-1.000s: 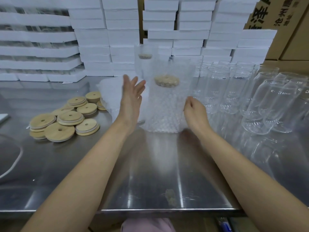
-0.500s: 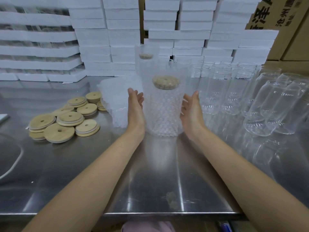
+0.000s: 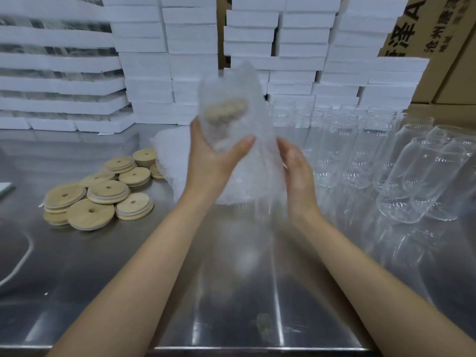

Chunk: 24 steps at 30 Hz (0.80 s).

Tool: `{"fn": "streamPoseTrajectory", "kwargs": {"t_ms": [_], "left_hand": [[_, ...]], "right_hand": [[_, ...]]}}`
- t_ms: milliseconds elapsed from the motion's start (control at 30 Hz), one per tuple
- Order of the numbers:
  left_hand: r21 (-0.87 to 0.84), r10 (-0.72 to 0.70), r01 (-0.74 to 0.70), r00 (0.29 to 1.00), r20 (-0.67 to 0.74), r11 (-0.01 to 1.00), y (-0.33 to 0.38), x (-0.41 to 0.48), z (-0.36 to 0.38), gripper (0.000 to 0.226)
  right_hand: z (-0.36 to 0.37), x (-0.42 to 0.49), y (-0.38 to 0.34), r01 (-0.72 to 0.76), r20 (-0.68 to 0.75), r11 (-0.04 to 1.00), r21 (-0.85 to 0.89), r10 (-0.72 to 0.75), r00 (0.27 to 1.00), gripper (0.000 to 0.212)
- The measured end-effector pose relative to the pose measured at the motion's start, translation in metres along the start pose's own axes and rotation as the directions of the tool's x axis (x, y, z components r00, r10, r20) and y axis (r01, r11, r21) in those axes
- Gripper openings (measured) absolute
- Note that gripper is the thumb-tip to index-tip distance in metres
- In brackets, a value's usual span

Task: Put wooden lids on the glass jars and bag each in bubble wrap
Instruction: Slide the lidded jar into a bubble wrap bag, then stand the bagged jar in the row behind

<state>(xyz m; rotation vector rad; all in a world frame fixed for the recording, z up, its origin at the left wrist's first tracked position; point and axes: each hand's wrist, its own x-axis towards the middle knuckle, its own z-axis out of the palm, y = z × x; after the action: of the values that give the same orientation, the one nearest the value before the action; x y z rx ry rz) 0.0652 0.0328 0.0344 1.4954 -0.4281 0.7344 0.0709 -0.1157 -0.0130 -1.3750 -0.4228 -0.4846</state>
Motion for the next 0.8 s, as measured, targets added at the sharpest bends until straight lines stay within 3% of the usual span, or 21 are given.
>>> {"fn": "streamPoseTrajectory", "kwargs": {"t_ms": [33,100,200,300,433,600,800], "left_hand": [[-0.034,0.014,-0.015,0.999,-0.046,0.999,0.004,0.010,-0.008,0.052],[-0.068,-0.042,0.031,0.985,-0.168,0.997,0.010,0.032,-0.024,0.061],[-0.044,-0.092,0.082,0.951,-0.296,0.996,0.011,0.072,-0.045,0.079],[-0.005,-0.112,0.118,0.924,-0.366,0.993,0.003,0.120,-0.055,0.081],[0.030,-0.131,0.156,0.908,-0.397,0.987,-0.032,0.173,-0.060,0.092],[0.181,-0.146,0.228,0.915,-0.377,0.957,-0.100,0.215,-0.055,0.104],[0.448,-0.275,0.327,0.945,-0.180,0.832,-0.178,0.239,-0.047,0.116]], "right_hand": [[-0.001,-0.004,0.008,0.006,0.015,0.984,-0.180,-0.003,1.000,0.033],[-0.003,-0.008,0.024,0.088,0.186,0.839,-0.537,0.016,0.982,0.039],[0.007,0.005,0.039,0.254,0.377,0.638,-0.727,0.060,0.924,0.048],[0.027,0.021,0.045,0.307,0.457,0.532,-0.789,0.175,0.872,0.054],[0.036,0.028,0.055,0.341,0.554,0.515,-0.787,0.346,0.757,0.059],[0.033,0.030,0.060,0.418,0.629,0.519,-0.745,0.341,0.698,0.063],[0.036,0.031,0.063,0.401,0.627,0.542,-0.739,0.335,0.703,0.063]]}}
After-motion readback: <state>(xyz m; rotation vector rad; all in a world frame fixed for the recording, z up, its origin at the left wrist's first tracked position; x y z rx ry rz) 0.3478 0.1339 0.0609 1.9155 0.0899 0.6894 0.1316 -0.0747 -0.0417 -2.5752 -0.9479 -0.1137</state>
